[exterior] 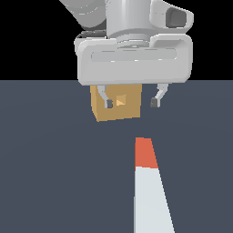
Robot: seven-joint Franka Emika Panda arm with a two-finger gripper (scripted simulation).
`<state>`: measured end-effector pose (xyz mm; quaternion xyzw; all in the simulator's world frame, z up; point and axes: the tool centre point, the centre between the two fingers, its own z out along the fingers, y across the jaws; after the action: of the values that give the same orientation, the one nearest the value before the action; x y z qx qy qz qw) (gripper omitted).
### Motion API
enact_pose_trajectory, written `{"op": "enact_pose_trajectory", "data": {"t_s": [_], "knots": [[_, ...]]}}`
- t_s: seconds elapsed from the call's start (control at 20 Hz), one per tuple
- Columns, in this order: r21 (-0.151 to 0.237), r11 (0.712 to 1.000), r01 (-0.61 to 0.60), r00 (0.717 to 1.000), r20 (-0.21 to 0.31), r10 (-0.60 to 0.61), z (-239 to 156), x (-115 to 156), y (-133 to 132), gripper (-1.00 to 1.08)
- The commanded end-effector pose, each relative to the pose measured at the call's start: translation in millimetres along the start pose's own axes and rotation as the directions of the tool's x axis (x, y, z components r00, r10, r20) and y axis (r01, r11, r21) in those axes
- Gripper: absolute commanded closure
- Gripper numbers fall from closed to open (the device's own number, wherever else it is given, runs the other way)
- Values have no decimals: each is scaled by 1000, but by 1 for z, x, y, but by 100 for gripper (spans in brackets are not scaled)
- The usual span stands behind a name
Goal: Insert the peg into the horizontal hole in a box.
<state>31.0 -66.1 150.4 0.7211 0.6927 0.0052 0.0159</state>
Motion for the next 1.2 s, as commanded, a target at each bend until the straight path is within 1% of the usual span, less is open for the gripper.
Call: {"op": "enact_pose_trajectory", "data": {"t_s": [0.0, 0.25, 0.55, 0.75, 1.15], "knots": [[7, 1000, -24, 1000, -2, 24, 17, -23, 4, -92], [19, 997, -69, 998, -7, 69, 50, -65, 12, -92], [28, 994, -101, 995, -10, 102, 74, -96, 17, -92], [31, 993, -111, 994, -11, 112, 81, -105, 19, -92], [32, 993, -113, 994, -11, 113, 88, -106, 18, -92]]}}
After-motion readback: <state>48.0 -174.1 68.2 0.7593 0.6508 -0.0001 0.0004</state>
